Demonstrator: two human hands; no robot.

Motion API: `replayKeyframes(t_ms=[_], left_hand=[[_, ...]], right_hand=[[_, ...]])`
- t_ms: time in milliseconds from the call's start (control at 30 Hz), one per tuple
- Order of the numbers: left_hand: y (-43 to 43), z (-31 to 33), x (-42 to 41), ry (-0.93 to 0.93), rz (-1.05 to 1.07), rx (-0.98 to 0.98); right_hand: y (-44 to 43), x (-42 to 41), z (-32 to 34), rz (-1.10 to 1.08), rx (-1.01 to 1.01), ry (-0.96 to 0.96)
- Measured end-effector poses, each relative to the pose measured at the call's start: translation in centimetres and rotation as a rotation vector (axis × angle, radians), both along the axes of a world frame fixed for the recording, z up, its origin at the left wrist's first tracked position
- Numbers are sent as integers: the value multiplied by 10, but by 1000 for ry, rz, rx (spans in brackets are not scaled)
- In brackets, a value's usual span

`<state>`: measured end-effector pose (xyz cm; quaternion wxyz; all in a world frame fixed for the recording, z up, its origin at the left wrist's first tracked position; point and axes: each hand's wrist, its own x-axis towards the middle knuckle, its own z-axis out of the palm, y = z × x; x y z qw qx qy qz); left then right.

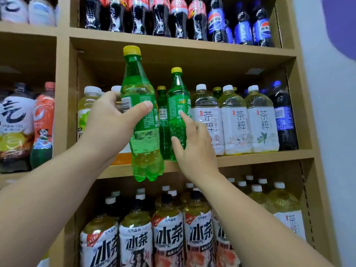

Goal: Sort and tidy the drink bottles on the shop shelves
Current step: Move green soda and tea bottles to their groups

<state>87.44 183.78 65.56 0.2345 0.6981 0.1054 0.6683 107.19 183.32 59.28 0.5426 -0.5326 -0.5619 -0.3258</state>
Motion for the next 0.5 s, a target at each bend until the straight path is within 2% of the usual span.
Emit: replayKeyframes(t_ms=[133, 267, 500], left_hand=[[12, -1, 14, 10, 60, -14], [21, -2, 20, 18, 104, -49], [17, -1, 28, 17, 120, -50]], right_hand=[[-3, 5, -11, 13, 18, -20], [-3, 11, -21, 111, -53, -49], [1, 4, -14, -36, -95, -63]])
